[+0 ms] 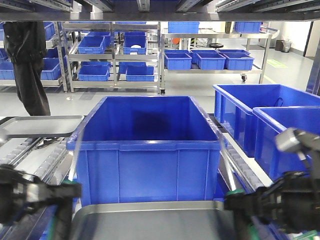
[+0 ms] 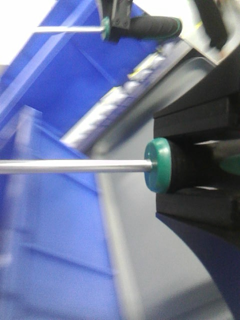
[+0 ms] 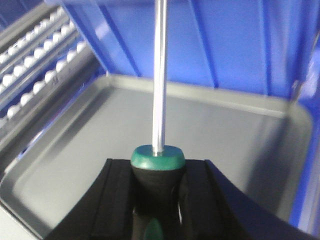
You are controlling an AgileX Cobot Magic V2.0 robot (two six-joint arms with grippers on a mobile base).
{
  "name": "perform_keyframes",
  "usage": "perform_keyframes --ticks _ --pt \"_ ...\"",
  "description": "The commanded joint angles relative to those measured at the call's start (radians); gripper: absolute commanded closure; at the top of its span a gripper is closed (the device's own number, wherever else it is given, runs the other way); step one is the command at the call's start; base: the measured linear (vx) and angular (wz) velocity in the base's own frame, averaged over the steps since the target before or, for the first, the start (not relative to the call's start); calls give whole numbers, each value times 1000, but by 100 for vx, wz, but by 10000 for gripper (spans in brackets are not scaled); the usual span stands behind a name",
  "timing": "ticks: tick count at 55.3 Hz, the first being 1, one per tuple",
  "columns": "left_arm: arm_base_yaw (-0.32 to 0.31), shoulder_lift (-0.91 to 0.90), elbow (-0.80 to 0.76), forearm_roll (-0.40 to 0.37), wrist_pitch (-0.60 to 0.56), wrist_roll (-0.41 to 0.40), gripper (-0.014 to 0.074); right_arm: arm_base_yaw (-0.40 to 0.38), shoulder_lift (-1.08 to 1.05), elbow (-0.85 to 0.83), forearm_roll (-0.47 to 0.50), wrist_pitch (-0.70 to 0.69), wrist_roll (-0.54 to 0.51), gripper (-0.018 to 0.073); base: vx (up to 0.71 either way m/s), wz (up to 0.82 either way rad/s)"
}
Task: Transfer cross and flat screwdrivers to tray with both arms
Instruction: 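Lay both screwdrivers flat in the tray and open both grippers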
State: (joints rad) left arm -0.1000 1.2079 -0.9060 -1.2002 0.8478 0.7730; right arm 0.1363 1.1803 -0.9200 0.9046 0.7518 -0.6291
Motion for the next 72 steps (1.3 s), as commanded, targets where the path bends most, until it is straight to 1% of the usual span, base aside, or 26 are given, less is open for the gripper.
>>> perform_keyframes --ticks 1,7,11,16,21,26,31,34,38,41,46,54,56,58,61,63,67,70,72 --pt "-43 15 -31 -86 -20 20 338 67 10 -31 49 -71 -4 531 0 0" --pt "-87 56 -31 -87 -49 24 272 141 45 -31 42 -146 -2 488 0 0" --pt "-93 76 -31 -87 -52 24 251 172 70 -31 42 -172 -2 441 0 0" --pt "-93 94 -31 -86 -62 24 246 175 99 -31 43 -174 -1 352 0 0" --pt "-93 103 -31 -83 -81 24 246 175 130 -31 43 -165 7 240 0 0" --pt "-93 112 -31 -80 -77 24 236 175 150 -31 43 -150 18 134 0 0" --pt "-93 117 -31 -80 -60 24 207 175 156 -31 44 -139 18 43 0 0" --pt "-93 117 -31 -80 -45 23 183 175 156 -31 44 -131 18 8 0 0" --pt "-93 117 -31 -80 -27 21 139 173 156 -31 44 -127 18 -14 0 0" --pt "-93 117 -31 -80 -13 14 103 173 156 -31 46 -127 18 -15 0 0" --pt "-93 117 -31 -80 0 14 71 173 156 -31 52 -128 18 -9 0 0" --pt "-93 117 -31 -82 1 17 69 173 156 -31 51 -133 17 -6 0 0" --pt "-93 117 -31 -85 -20 22 69 173 156 -31 51 -133 17 -6 0 0" --pt "-93 119 -31 -88 -67 26 69 173 156 -31 51 -133 17 -6 0 0" --pt "-93 124 -31 -111 -132 24 71 173 156 -31 51 -133 17 -6 0 0" --pt "-93 129 -32 -149 -154 22 73 173 156 -31 53 -129 17 -6 0 0" --pt "-93 138 -51 -220 -111 21 73 173 156 -31 53 -129 17 -6 0 0" --pt "-93 145 -83 -250 -39 22 73 173 156 -31 53 -129 17 -6 0 0" --pt "-93 146 -104 -253 -9 22 73 173 156 -31 53 -129 17 -6 0 0"
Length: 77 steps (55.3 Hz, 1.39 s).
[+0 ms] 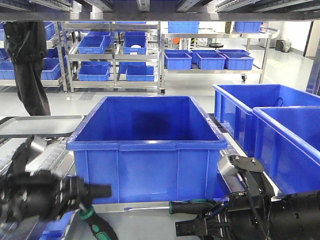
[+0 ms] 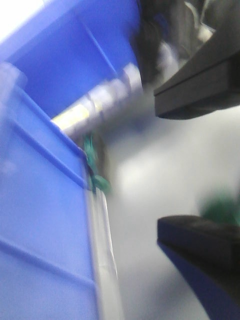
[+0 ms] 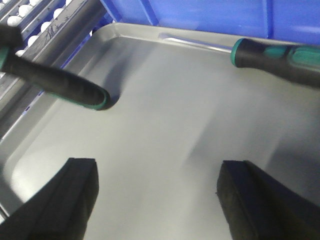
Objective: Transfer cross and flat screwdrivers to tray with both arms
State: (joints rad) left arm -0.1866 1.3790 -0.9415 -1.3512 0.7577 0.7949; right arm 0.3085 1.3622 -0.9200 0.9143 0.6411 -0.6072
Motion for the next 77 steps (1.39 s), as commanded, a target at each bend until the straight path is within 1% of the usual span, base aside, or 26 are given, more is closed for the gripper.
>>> perform_keyframes --ticks 1,9,21,28,35,41,44,47,55,60,77 --pt "-6 -25 -83 -100 94 0 73 0 -26 -31 43 -18 -5 -6 0 0" --pt "-6 -18 -185 -94 86 0 71 0 -26 -31 43 -18 -5 -6 0 0" --pt "-6 35 -326 -94 6 -1 71 0 -26 -31 43 -18 -5 -6 0 0" --pt "-6 73 -381 -94 32 -15 71 0 -26 -31 43 -18 -5 -6 0 0" --pt "-6 81 -395 -94 51 -27 71 0 -26 -31 42 -20 -5 -6 0 0" --pt "-6 81 -395 -92 113 -27 71 0 -26 -31 42 -20 -5 -6 0 0" --pt "-6 80 -394 -83 172 -26 71 0 -26 -31 42 -12 -5 -6 0 0" --pt "-6 80 -394 -75 258 -24 71 0 -26 -31 42 -9 -5 -6 0 0" --pt "-6 80 -394 -75 369 -23 73 0 -26 -31 42 -9 -5 -6 0 0" --pt "-6 80 -394 -75 388 -23 73 0 -26 -31 42 -9 -5 -6 0 0" --pt "-4 80 -394 -75 371 -23 73 0 -26 -31 42 -9 -5 -6 0 0"
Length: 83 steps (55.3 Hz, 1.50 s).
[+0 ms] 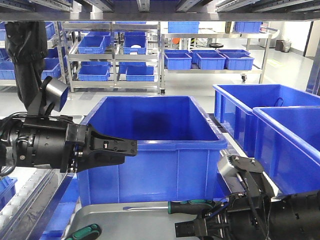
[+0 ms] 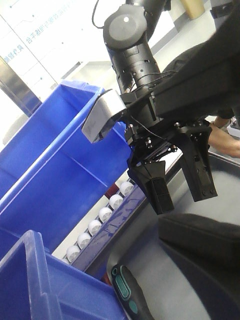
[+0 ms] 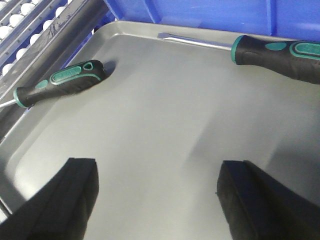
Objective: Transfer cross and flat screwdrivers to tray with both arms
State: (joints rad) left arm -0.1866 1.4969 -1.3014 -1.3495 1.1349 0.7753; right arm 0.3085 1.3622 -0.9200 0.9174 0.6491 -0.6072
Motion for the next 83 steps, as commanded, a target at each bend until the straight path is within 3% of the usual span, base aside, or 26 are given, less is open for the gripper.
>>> perform_keyframes --ticks 1,9,13,16,27,36,42,47,51,65,76,83 --pt "-4 -38 -34 -77 -7 -3 73 0 -26 -31 39 -17 -5 -6 0 0" --pt "-4 -38 -34 -56 -70 -3 91 0 -26 -31 39 -17 -5 -6 0 0" --pt "-5 -59 -30 -11 -146 -6 120 0 -26 -31 39 -15 -5 -6 0 0" --pt "-5 -94 -17 65 -226 -17 155 0 -26 -31 39 -15 -5 -6 0 0" --pt "-4 -358 189 524 -681 -251 384 0 -26 -31 39 -14 -5 -6 0 0" --pt "-4 -604 433 902 -910 -403 594 0 -26 -31 39 -14 -5 -6 0 0" --pt "-3 -746 593 1196 -986 -585 605 0 -26 -31 39 -14 -5 -6 0 0" --pt "9 -852 724 1349 -1020 -775 603 0 -26 -31 39 -14 -5 -6 0 0" --pt "36 -926 818 1371 -1021 -817 603 0 -26 -31 39 -14 -5 -6 0 0" --pt "117 -1266 1095 1382 -1022 -814 603 0 -26 -31 39 -14 -5 -6 0 0" --pt "120 -1513 1279 1387 -1039 -817 603 0 -26 -31 39 -14 -5 -6 0 0" --pt "120 -1511 1303 1386 -990 -822 602 0 -26 -31 38 -7 -5 -6 0 0"
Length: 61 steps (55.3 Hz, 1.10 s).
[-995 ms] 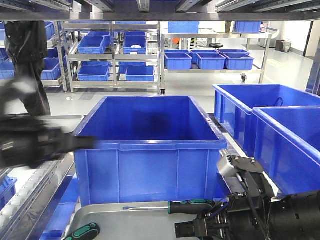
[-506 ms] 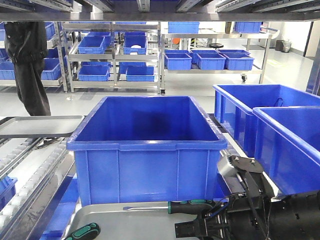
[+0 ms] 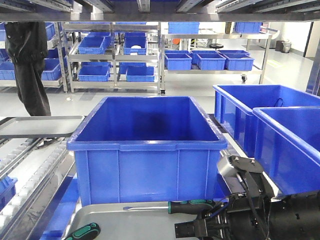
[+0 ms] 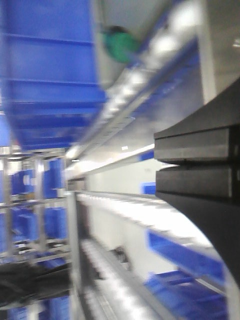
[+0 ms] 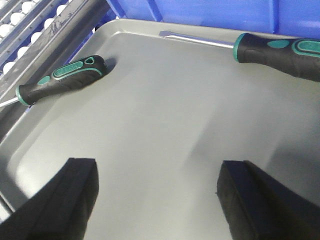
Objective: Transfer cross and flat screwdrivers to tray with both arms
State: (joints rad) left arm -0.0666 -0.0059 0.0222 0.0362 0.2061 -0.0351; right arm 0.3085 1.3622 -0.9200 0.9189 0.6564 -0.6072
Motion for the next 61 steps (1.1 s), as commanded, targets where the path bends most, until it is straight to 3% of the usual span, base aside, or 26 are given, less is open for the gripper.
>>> perform_keyframes --ticks 1,42,52,61 --pt "0 -8 -20 0 -55 -11 602 0 -26 -31 37 -13 -5 -6 0 0" --pt "0 -9 -20 0 -50 -11 602 0 -26 -31 31 -9 -6 -6 0 0" --pt "0 -9 -20 0 -50 -11 602 -3 -57 -31 -50 -30 -28 32 0 0" --pt "0 -9 -20 0 -50 -11 602 -2 -207 -29 -173 -31 59 144 0 0"
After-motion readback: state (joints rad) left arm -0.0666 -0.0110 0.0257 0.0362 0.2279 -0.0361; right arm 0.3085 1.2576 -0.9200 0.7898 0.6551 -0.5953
